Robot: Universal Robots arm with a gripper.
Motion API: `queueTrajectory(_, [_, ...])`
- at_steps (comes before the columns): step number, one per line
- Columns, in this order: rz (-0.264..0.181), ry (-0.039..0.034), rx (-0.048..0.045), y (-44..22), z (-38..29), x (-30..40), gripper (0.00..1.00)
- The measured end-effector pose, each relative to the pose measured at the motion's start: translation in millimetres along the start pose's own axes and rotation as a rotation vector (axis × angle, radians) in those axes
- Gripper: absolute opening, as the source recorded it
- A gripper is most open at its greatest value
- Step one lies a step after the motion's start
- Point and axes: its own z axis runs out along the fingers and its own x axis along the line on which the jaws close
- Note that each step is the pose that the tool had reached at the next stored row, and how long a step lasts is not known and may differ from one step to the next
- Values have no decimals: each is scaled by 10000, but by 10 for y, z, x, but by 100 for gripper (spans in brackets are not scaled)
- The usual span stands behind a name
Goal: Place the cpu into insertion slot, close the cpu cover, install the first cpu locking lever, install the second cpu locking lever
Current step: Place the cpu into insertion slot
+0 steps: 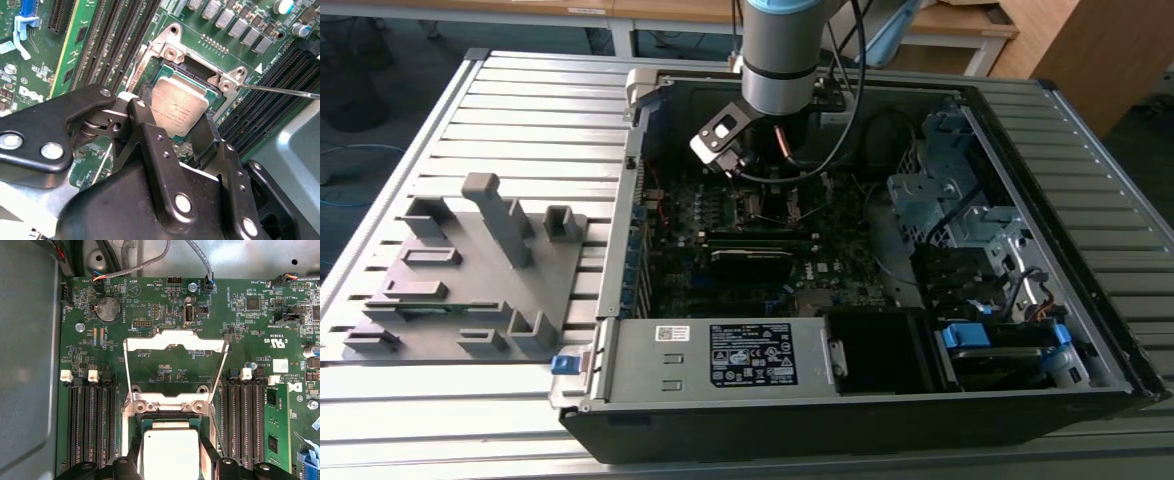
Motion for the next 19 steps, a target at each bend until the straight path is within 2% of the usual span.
queueTrajectory(19, [77,-9,4,-2,36,0,54])
